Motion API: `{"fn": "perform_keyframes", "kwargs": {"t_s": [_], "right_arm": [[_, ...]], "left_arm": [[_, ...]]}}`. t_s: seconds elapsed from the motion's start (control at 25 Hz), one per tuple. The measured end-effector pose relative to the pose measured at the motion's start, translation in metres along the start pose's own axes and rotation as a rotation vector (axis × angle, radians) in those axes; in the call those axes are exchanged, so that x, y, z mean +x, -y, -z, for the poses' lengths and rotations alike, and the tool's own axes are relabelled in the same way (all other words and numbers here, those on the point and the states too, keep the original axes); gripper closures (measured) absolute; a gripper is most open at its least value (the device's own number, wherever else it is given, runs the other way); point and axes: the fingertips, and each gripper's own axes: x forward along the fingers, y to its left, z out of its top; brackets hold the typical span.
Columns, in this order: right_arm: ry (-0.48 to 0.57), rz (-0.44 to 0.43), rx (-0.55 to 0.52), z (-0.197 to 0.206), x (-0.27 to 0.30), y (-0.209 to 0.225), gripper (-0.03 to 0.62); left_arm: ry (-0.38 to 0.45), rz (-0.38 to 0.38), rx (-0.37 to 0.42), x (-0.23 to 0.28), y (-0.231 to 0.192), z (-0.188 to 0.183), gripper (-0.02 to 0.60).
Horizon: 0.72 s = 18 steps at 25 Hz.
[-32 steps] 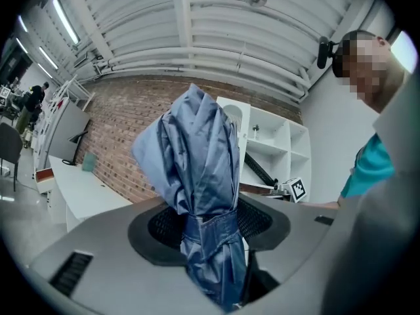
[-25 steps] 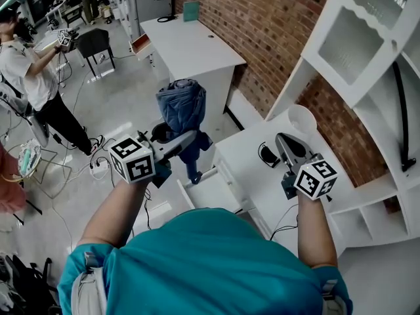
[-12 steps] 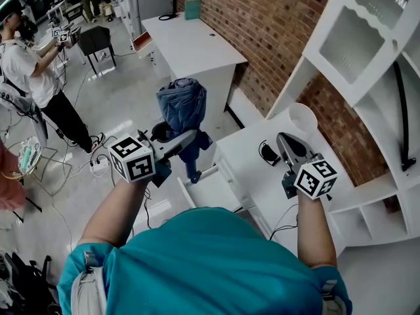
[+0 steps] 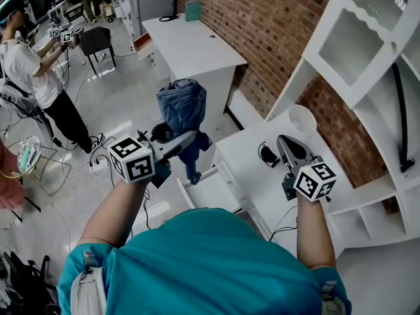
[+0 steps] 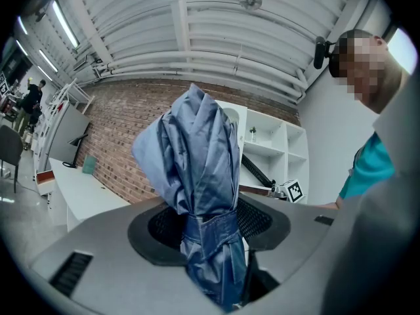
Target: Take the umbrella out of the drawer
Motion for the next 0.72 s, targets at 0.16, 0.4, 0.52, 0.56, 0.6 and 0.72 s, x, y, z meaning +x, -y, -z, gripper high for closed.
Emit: {"fn": "perform_keyframes", "kwargs": {"t_s": [0.16, 0.4, 0.52, 0.56, 0.6, 0.72], "right_arm": [[-0.001, -0.007, -0.016, -0.0015, 0.0007, -0.0025, 0.574], [-0.007, -0.012, -0.025, -0.0034, 0.0005, -0.0040, 0.574], [-0.011, -0.013, -0.030, -0.0033, 0.0003, -0.0036, 0.572], [-0.012, -0.013, -0.030, -0.0030, 0.0005, -0.0036, 0.574], [-0.012, -0.014, -0.031, -0.0028, 0.0007, -0.0035, 0.574], [-0.013, -0.016, -0.035, -0.0029, 0.0015, -0.0039, 0.574]], "left_arm": [[0.000, 0.000, -0.003, -0.0003, 0.0002, -0.0002, 0.351], [0.001, 0.002, -0.003, -0.0005, 0.0011, -0.0020, 0.351], [0.003, 0.001, -0.003, -0.0009, 0.0010, -0.0030, 0.351], [0.003, 0.000, -0.003, -0.0010, 0.0010, -0.0031, 0.351], [0.003, -0.001, -0.003, -0.0010, 0.0009, -0.0031, 0.351], [0.002, -0.001, -0.002, -0.0006, 0.0010, -0.0035, 0.351]]}}
